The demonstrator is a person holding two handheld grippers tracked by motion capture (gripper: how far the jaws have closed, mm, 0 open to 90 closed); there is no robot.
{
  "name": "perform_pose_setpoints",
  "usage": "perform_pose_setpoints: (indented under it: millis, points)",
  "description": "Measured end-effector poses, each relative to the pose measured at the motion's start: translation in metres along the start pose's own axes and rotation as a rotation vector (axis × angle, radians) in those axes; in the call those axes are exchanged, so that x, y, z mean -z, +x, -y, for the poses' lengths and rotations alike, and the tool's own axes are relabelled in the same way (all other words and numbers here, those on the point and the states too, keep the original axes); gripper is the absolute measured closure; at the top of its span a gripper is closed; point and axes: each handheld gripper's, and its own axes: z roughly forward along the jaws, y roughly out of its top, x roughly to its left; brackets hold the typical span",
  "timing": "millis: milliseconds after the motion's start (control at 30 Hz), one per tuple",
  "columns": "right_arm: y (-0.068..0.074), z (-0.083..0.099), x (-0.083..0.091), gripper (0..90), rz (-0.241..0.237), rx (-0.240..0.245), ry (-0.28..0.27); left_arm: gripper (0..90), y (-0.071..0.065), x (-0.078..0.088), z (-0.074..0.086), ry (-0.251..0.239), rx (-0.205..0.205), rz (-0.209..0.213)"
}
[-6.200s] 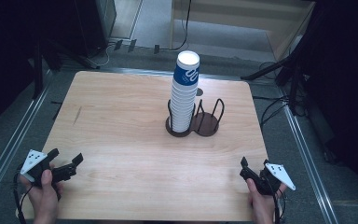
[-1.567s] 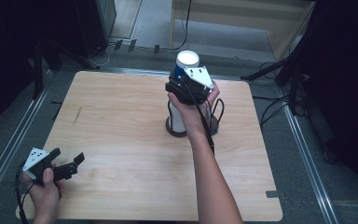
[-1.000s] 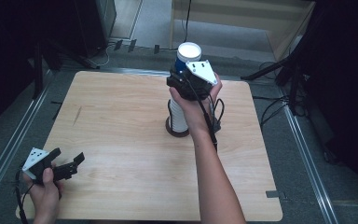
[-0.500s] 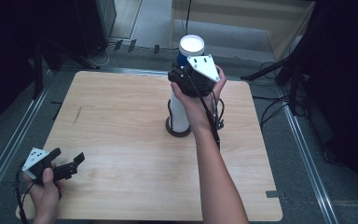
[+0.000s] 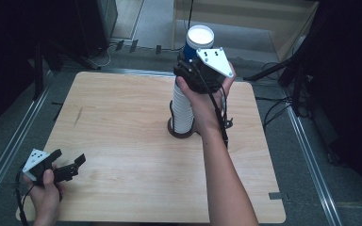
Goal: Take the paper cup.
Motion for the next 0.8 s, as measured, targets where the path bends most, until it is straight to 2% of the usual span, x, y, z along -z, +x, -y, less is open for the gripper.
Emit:
perform_pose_setpoints:
  millis: [267,500,800]
  points:
    - [-0.008,-0.006,0.015,20.3,0.005,-0.009,-0.005,0.0,0.000,0.000,0.000,-0.001,-0.001,0.000]
    - [-0.022,-0.005,0.030,20.3,0.010,-0.013,-0.006,0.0,0.000,0.000,0.000,-0.001,-0.002,-0.001]
    - [-0.040,0.003,0.046,20.3,0.023,-0.018,0.007,0.0,-0.001,0.000,0.000,-0.001,-0.007,-0.001]
